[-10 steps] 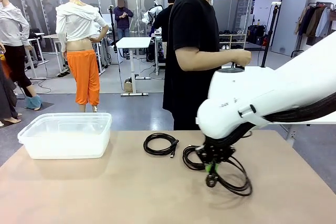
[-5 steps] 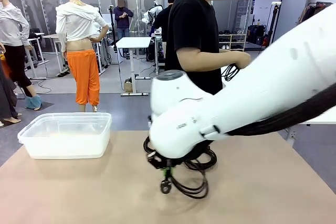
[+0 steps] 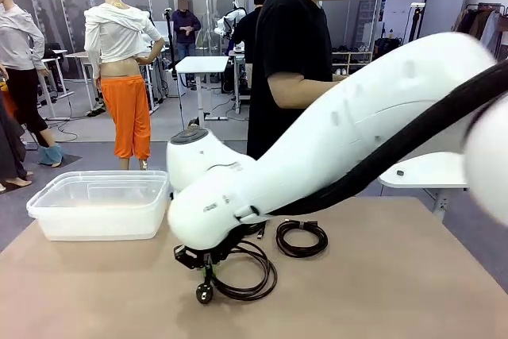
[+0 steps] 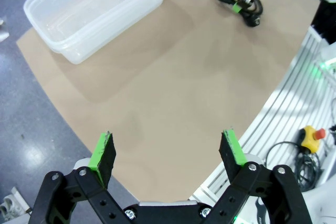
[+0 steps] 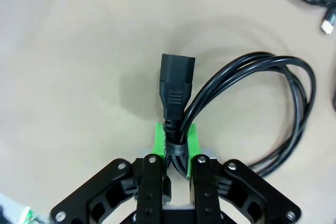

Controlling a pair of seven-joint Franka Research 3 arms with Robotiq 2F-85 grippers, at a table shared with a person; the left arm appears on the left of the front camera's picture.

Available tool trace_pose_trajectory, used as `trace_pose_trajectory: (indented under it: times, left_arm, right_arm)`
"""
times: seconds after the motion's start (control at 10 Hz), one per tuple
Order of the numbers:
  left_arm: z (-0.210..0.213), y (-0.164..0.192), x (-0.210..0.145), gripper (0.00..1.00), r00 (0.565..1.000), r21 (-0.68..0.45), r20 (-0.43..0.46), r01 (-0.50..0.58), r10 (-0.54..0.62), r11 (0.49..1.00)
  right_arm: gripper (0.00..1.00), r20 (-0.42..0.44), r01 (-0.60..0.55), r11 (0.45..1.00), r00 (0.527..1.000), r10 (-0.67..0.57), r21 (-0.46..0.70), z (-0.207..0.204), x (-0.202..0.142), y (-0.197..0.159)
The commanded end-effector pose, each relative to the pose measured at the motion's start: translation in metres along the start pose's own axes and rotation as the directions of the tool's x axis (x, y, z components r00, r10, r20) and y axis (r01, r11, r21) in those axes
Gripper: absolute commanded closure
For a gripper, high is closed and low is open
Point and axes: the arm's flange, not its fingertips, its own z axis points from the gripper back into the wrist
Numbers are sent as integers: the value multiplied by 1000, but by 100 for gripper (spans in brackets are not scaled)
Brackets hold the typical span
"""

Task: Organize and store the cables.
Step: Place the Power Cable into the Organizing box.

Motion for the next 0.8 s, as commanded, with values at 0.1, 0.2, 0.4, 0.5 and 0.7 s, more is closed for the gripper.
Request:
trace_pose_trajectory:
  times: [0.1, 0.2, 0.4, 0.5, 0.7]
  left_arm:
    - [2, 0, -2, 0, 1000, -11, 0, 15, -15, 1000]
    - [2, 0, -2, 0, 1000, -11, 0, 15, -15, 1000]
    - [2, 0, -2, 0, 1000, -11, 0, 15, -15, 1000]
    - [2, 0, -2, 0, 1000, -11, 0, 15, -15, 1000]
    - [2, 0, -2, 0, 1000, -11, 0, 15, -15, 1000]
  right_arm:
    - [81, -35, 27, 999, 999, -28, -35, 1, 11, 26]
    - [62, -41, 37, 999, 998, -38, -20, 4, 6, 24]
    - [26, -25, 58, 998, 998, -58, -6, 23, -5, 16]
    - [9, -18, 60, 998, 998, -60, -1, 33, -8, 9]
    - [0, 27, -21, 998, 999, 19, 65, 59, -13, -23]
